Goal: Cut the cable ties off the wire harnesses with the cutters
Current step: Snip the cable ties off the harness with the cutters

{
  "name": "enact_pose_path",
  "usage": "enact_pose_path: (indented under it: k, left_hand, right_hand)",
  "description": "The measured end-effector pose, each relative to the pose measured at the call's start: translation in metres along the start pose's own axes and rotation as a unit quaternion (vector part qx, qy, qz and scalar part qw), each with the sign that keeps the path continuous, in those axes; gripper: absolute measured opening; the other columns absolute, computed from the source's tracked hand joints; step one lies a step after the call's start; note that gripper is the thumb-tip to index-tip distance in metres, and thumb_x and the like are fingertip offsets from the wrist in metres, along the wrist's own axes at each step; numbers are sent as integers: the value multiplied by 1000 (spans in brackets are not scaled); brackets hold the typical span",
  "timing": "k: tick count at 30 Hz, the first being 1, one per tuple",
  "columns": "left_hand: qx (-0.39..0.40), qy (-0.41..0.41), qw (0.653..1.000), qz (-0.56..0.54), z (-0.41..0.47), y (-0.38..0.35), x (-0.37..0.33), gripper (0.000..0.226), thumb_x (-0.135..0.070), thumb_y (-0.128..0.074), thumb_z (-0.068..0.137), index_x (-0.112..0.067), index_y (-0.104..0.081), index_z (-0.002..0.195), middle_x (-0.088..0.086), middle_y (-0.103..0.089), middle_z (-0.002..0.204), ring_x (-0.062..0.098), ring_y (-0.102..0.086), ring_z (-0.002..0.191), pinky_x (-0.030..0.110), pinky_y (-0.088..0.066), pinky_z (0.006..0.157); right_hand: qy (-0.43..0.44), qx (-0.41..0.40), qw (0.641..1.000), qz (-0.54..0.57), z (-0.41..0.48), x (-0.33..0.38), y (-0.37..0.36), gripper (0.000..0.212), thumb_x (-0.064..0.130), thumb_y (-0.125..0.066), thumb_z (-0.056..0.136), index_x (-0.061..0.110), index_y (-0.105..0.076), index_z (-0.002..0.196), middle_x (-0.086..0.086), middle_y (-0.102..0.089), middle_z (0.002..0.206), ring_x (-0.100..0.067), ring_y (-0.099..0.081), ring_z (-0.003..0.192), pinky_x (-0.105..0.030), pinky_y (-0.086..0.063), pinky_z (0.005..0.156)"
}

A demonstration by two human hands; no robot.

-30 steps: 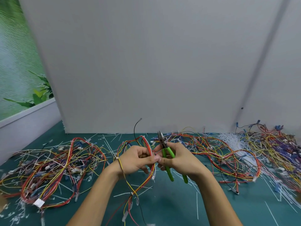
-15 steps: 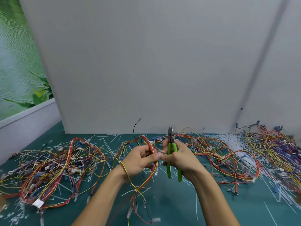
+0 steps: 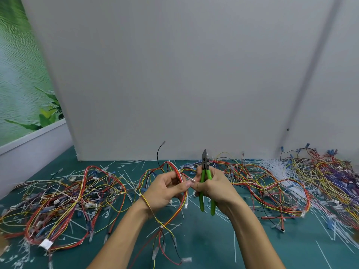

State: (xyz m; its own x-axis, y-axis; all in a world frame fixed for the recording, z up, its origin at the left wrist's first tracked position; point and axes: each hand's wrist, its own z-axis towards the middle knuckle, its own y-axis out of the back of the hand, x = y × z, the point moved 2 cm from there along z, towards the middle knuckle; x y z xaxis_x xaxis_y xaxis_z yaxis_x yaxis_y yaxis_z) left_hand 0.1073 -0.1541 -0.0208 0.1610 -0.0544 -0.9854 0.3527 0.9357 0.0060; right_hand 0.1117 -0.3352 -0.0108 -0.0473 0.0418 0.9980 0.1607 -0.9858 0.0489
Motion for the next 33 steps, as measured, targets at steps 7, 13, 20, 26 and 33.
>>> enact_pose_path:
  k: [7, 13, 20, 26, 33]
  left_hand:
    - [-7, -20, 1000, 4, 0, -3, -2, 28, -28, -72, 83, -6, -65, 99, -4, -73, 84, 12, -65, 76, 29, -57, 63]
    - [-49, -22, 998, 22, 4, -4, 5, 28, -25, -75, 79, -6, -65, 98, 1, -71, 84, 16, -69, 78, 32, -57, 60]
    - [-56, -29, 998, 8, 8, -6, 11, 23, -6, -67, 94, -12, -65, 115, 11, -72, 93, 28, -75, 86, 30, -56, 63]
    - [-60, -28, 997, -28, 6, -4, 9, 44, -11, -66, 96, -25, -58, 137, 9, -65, 92, 26, -73, 85, 28, -55, 68]
    - [-75, -41, 994, -61, 2, -2, -2, 33, -18, -72, 88, -29, -71, 119, 7, -67, 122, 29, -74, 83, 29, -58, 65]
  right_hand:
    - [-11, -15, 1000, 17, 0, -1, 4, 23, 0, -80, 86, 9, -62, 97, 2, -67, 69, -8, -64, 61, -30, -53, 59]
    - [-29, -58, 997, -33, 0, -4, 10, 27, 13, -86, 83, 12, -65, 100, 1, -69, 75, -9, -63, 64, -30, -52, 61]
    - [-41, -57, 995, -68, -1, -1, 11, 21, 22, -82, 88, 14, -68, 101, 0, -65, 78, -8, -60, 62, -28, -55, 62]
    - [-97, -22, 995, -17, -5, 3, 7, 20, 29, -65, 101, 9, -66, 103, -2, -61, 74, -14, -57, 64, -33, -57, 63]
    - [-144, 34, 986, -81, -15, 13, 7, 17, 24, -59, 103, 9, -63, 109, -7, -59, 79, -16, -56, 61, -34, -55, 61]
